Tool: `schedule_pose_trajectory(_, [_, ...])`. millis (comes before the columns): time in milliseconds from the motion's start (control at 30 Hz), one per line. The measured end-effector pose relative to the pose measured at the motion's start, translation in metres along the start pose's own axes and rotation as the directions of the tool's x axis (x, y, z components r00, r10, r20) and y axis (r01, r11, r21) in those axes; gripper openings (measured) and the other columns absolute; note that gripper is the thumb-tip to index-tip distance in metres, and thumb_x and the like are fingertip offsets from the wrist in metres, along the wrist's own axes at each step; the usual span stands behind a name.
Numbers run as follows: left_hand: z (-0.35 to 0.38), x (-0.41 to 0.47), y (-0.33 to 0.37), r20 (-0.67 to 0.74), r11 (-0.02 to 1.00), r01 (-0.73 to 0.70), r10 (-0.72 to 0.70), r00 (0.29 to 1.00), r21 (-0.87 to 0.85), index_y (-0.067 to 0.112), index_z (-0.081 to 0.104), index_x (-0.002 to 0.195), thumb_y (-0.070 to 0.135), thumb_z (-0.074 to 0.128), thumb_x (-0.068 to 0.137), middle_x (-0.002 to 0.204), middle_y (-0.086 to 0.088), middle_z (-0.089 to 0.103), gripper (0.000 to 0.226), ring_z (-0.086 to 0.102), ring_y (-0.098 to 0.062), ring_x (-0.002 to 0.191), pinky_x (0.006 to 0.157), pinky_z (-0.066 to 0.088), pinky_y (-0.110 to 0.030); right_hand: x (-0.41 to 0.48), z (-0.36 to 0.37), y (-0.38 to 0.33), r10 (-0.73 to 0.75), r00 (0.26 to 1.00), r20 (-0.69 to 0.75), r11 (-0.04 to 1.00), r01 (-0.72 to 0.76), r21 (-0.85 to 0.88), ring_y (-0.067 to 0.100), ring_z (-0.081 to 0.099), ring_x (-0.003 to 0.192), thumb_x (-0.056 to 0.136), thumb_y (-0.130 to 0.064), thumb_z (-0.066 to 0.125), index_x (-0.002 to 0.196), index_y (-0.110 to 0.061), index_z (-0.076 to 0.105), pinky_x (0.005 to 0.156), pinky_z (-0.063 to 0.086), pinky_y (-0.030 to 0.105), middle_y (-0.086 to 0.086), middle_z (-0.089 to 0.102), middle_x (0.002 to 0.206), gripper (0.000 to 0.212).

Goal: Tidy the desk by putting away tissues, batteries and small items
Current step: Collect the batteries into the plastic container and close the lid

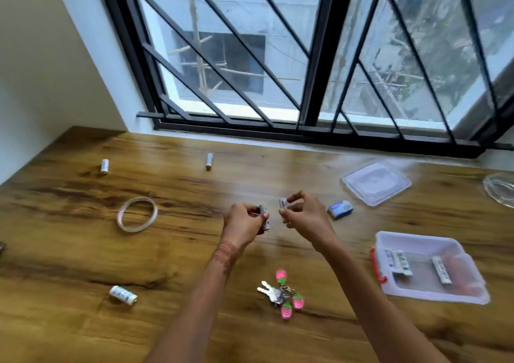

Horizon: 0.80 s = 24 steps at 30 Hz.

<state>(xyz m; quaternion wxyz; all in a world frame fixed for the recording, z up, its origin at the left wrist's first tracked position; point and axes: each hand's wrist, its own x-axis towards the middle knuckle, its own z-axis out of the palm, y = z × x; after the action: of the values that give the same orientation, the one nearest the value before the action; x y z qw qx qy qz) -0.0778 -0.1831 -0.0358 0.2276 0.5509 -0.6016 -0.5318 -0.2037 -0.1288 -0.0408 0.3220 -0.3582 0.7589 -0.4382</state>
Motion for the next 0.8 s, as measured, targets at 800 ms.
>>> schedule_pose_trajectory(800, [0.249,-0.097,0.048,0.433,0.989,0.018,-0.080,0.898,0.145,0.011,0.046,0.048,-0.008,0.046,0.076,0.054,-0.008,0.043,0.033,0.044,-0.018,0.056,0.057,0.041,-0.027,-0.054,-0.209,0.123,0.195,0.968,-0.160,0.940,-0.230,-0.250,0.029,0.065,0.084,0.072,-0.003,0.065,0.078,-0.003,0.065,0.078,0.051,0.037,0.016,0.068,0.081,0.006])
